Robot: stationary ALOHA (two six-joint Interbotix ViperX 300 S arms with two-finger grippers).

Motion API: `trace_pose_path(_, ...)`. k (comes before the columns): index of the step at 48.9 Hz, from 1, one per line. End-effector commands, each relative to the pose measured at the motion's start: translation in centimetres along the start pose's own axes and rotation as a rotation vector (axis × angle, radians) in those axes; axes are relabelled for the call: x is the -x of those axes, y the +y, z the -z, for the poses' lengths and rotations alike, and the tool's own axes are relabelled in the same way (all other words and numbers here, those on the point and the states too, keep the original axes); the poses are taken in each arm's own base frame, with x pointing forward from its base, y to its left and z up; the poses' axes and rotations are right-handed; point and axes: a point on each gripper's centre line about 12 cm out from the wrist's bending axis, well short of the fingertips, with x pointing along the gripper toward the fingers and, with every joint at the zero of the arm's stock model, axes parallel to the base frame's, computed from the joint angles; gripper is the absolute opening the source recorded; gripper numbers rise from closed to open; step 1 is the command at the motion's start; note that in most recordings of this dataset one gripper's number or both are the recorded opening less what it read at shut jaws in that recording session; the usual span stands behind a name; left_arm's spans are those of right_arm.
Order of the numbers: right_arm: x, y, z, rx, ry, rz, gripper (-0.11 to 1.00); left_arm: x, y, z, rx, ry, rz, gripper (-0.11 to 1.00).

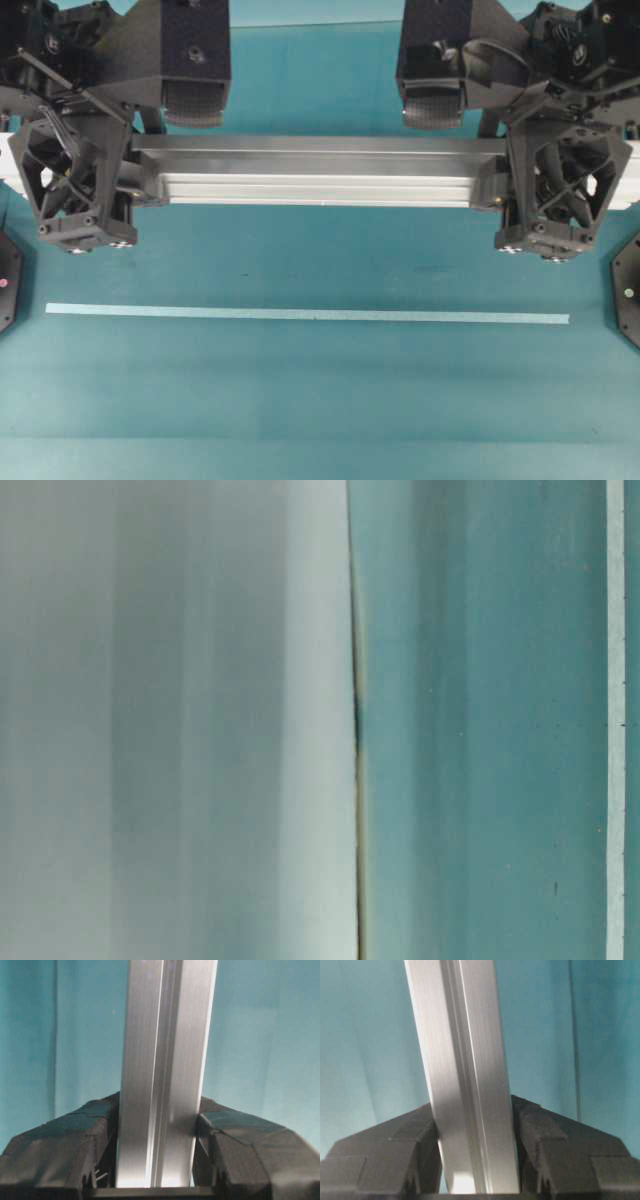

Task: Lift the metal rail with both hands.
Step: 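Hold the rail raised with both grippers, then lower the rail back onto the table with both grippers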

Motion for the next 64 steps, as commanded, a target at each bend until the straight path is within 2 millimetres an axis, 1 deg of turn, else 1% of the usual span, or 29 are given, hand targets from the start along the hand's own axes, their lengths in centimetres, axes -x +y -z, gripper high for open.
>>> trace_pose_path(1, -1.1, -0.1, -0.1, -0.018, 0.011, 0.008, 0.39, -0.4, 0.0, 0.2, 0.002, -0.008, 0.001, 0.36)
trace_pose_path(6, -3.3, -0.2, 0.5, -0.017, 0.068, 0.015, 0.39, -2.8, 0.1, 1.0, 0.01, 0.041, -0.003, 0.36)
trace_pose_path(7, -4.1, -0.1, 0.6, -0.017, 0.088, 0.017, 0.39, -3.2, 0.1, 1.2, 0.013, 0.044, -0.003, 0.36)
trace_pose_path(10, -5.6, -0.2, 1.0, -0.014, 0.117, 0.02, 0.39, -4.6, 0.1, 1.9, 0.014, 0.055, -0.004, 0.36)
trace_pose_path(15, -7.9, -0.2, 1.6, -0.015, 0.136, 0.024, 0.39, -6.7, 0.4, 3.1, 0.02, 0.063, -0.007, 0.36)
trace_pose_path(21, -10.6, -0.2, 2.3, -0.011, 0.149, 0.023, 0.39, -9.5, 0.6, 4.7, 0.026, 0.112, -0.012, 0.36)
trace_pose_path(24, -11.7, -0.2, 2.6, -0.009, 0.147, 0.023, 0.39, -10.7, 0.7, 5.2, 0.024, 0.126, -0.013, 0.36)
trace_pose_path(32, -14.7, -0.3, 3.5, -0.003, 0.152, 0.023, 0.39, -13.0, 0.9, 6.0, 0.03, 0.115, -0.015, 0.36)
trace_pose_path(41, -17.8, -0.4, 4.1, -0.001, 0.153, 0.024, 0.39, -16.8, 1.0, 7.6, 0.031, 0.149, -0.016, 0.36)
trace_pose_path(49, -20.4, -0.4, 4.8, 0.001, 0.166, 0.024, 0.39, -18.9, 1.1, 8.8, 0.034, 0.184, -0.018, 0.36)
trace_pose_path(55, -21.8, -0.4, 5.2, 0.001, 0.155, 0.021, 0.39, -20.1, 1.1, 9.2, 0.044, 0.155, -0.016, 0.36)
trace_pose_path(64, -23.7, 0.0, 5.4, 0.001, 0.127, 0.01, 0.39, -22.0, 1.0, 10.2, 0.105, 0.115, -0.016, 0.36)
